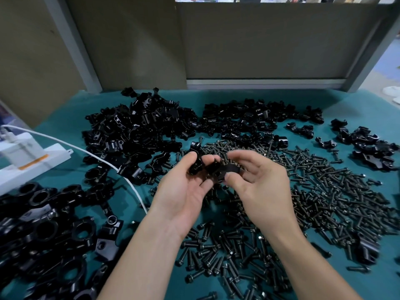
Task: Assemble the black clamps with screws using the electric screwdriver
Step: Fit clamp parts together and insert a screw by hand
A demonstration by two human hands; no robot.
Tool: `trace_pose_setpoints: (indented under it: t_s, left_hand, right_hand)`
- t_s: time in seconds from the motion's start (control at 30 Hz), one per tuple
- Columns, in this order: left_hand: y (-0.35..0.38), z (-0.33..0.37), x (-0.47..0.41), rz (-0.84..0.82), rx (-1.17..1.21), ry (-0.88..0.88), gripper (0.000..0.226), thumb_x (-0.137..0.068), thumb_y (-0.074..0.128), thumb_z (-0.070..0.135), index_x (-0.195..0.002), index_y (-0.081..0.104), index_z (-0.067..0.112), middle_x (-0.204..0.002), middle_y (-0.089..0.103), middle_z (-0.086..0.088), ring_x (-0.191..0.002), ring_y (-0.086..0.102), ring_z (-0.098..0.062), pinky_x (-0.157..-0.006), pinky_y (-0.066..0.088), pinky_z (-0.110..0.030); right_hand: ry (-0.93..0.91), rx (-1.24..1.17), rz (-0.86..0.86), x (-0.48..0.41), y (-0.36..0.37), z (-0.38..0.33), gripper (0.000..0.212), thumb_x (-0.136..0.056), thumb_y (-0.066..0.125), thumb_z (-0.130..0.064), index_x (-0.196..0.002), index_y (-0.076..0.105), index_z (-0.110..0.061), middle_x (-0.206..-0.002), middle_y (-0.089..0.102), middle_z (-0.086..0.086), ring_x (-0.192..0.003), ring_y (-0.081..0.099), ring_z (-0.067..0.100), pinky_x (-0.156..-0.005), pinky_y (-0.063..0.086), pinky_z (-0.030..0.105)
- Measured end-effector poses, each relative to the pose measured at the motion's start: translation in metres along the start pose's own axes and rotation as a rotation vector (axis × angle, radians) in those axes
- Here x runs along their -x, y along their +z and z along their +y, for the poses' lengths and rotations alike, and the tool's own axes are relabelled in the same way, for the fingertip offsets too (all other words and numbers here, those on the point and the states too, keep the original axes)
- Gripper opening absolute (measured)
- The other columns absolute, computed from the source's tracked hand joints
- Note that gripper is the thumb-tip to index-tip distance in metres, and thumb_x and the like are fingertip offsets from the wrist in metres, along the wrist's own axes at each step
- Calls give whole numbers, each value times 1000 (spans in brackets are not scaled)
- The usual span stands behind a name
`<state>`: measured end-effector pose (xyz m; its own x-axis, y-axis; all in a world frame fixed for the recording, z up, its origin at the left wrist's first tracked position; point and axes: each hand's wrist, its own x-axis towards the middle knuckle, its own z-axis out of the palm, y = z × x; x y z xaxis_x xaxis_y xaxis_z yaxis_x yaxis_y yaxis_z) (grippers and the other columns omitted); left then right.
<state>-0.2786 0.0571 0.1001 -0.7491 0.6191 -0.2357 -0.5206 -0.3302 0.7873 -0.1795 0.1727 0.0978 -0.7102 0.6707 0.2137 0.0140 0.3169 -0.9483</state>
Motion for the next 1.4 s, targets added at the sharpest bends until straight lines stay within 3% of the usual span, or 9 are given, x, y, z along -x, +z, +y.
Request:
trace_pose_setpoints:
  t_s: [0.07, 0.13, 0.23, 0.37, 0.57, 0.83, 1.03, 1.23, 1.4]
  left_hand:
    - [2, -1, 2, -1, -52, 53, 56, -110, 47, 29, -69, 83, 17, -105, 80, -11, -104, 77, -23, -92, 58, -38]
    - [2, 0, 2, -23, -66, 76, 57, -111, 44, 31, -71, 83, 20, -113, 79, -9, -108, 76, -20, -94, 56, -36]
    - [-1, 0, -1, -53, -21, 68, 54, -112, 40, 33, -85, 85, 20, -125, 76, -3, -117, 71, -10, -106, 46, -41]
    - [-4, 0, -4, -99, -51, -16, 50, -108, 42, 41, -100, 85, 17, -119, 77, -2, -101, 74, -12, -95, 52, -38]
    - [-6, 2, -6, -112, 2, -88, 45, -103, 46, 40, -101, 85, 18, -121, 77, -6, -111, 72, -18, -84, 58, -35]
    - [-7, 4, -7, -90, 113, -203, 50, -110, 41, 35, -109, 82, 6, -124, 75, -14, -123, 66, -28, -104, 52, -45]
    - [-8, 10, -3, -117, 164, -226, 43, -83, 61, 30, -106, 82, 1, -135, 68, -23, -131, 62, -34, -102, 57, -48]
    - [-8, 4, -4, -166, 141, -200, 40, -87, 58, 32, -104, 83, 6, -128, 73, -17, -128, 64, -32, -102, 55, -44]
    - [-6, 1, -2, -186, -122, -103, 43, -90, 54, 40, -110, 83, 16, -123, 76, -9, -110, 71, -23, -96, 53, -43]
  right_hand:
    - [82, 47, -34, -1, 0, 1, 29, -89, 79, -16, -105, 73, -40, -99, 79, -12, -75, 77, 12, -79, 62, 36]
    - [108, 93, -102, -1, 1, 1, 12, -92, 76, -23, -89, 74, -35, -74, 77, -4, -56, 71, 12, -64, 58, 28]
    - [88, 107, -105, -1, 1, 3, 18, -93, 74, -21, -76, 72, -25, -59, 72, 1, -47, 64, 13, -52, 50, 19]
    - [50, -10, -152, 1, 2, 2, 10, -88, 74, -28, -79, 73, -24, -61, 71, 5, -50, 63, 21, -53, 50, 28]
    - [48, -80, -177, 0, 4, 5, 10, -84, 72, -31, -82, 75, -22, -63, 72, 9, -50, 61, 23, -51, 48, 30]
    - [18, -38, -190, -1, 0, 8, 12, -91, 75, -19, -92, 78, -31, -66, 73, 8, -54, 62, 19, -55, 50, 36]
    - [-7, 14, -145, -3, -1, 11, 24, -92, 76, -14, -94, 76, -38, -62, 70, 4, -54, 63, 11, -58, 51, 32]
    - [106, -85, -186, -1, 1, 6, 28, -93, 73, -6, -92, 77, -33, -65, 71, 9, -59, 63, 16, -62, 52, 31]
    - [365, -448, -204, -2, 0, 0, 23, -94, 63, 8, -98, 77, -9, -80, 72, 11, -64, 64, 16, -55, 51, 23]
